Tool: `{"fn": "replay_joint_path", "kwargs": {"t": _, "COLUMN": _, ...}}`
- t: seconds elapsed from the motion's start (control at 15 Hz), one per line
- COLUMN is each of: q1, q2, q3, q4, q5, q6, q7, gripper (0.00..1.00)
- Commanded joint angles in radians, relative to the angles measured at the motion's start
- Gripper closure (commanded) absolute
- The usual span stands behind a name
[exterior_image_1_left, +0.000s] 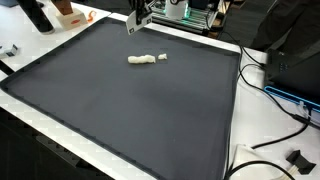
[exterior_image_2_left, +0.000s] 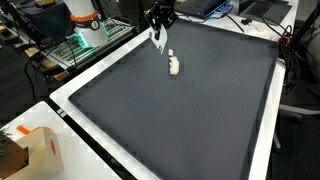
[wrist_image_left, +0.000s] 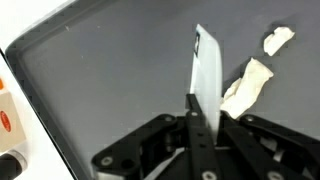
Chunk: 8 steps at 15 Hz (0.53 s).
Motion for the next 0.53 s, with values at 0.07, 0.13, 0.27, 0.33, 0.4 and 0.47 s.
{"fn": "replay_joint_path", "kwargs": {"t": 0.07, "q1": 0.028, "q2": 0.075, "q3": 0.000, "q4": 0.060, "q5": -0.086, "q6": -0.078, "q7": 0.066, "gripper": 0.99}}
{"fn": "replay_joint_path", "kwargs": {"t": 0.13, "q1": 0.034, "q2": 0.089, "q3": -0.002, "q4": 0.069, "q5": -0.103, "q6": -0.088, "q7": 0.077, "gripper": 0.99}}
{"fn": "replay_joint_path", "kwargs": {"t": 0.27, "q1": 0.047, "q2": 0.117, "q3": -0.006, "q4": 0.087, "q5": -0.138, "q6": -0.110, "q7": 0.102, "gripper": 0.99}}
{"fn": "replay_joint_path", "kwargs": {"t": 0.33, "q1": 0.055, "q2": 0.134, "q3": -0.008, "q4": 0.097, "q5": -0.166, "q6": -0.125, "q7": 0.124, "gripper": 0.99}}
{"fn": "replay_joint_path", "kwargs": {"t": 0.4, "q1": 0.062, "q2": 0.148, "q3": -0.010, "q4": 0.107, "q5": -0.188, "q6": -0.142, "q7": 0.141, "gripper": 0.99}}
{"fn": "replay_joint_path", "kwargs": {"t": 0.47, "q1": 0.069, "q2": 0.164, "q3": -0.012, "q4": 0.119, "q5": -0.210, "q6": -0.160, "q7": 0.158, "gripper": 0.99}}
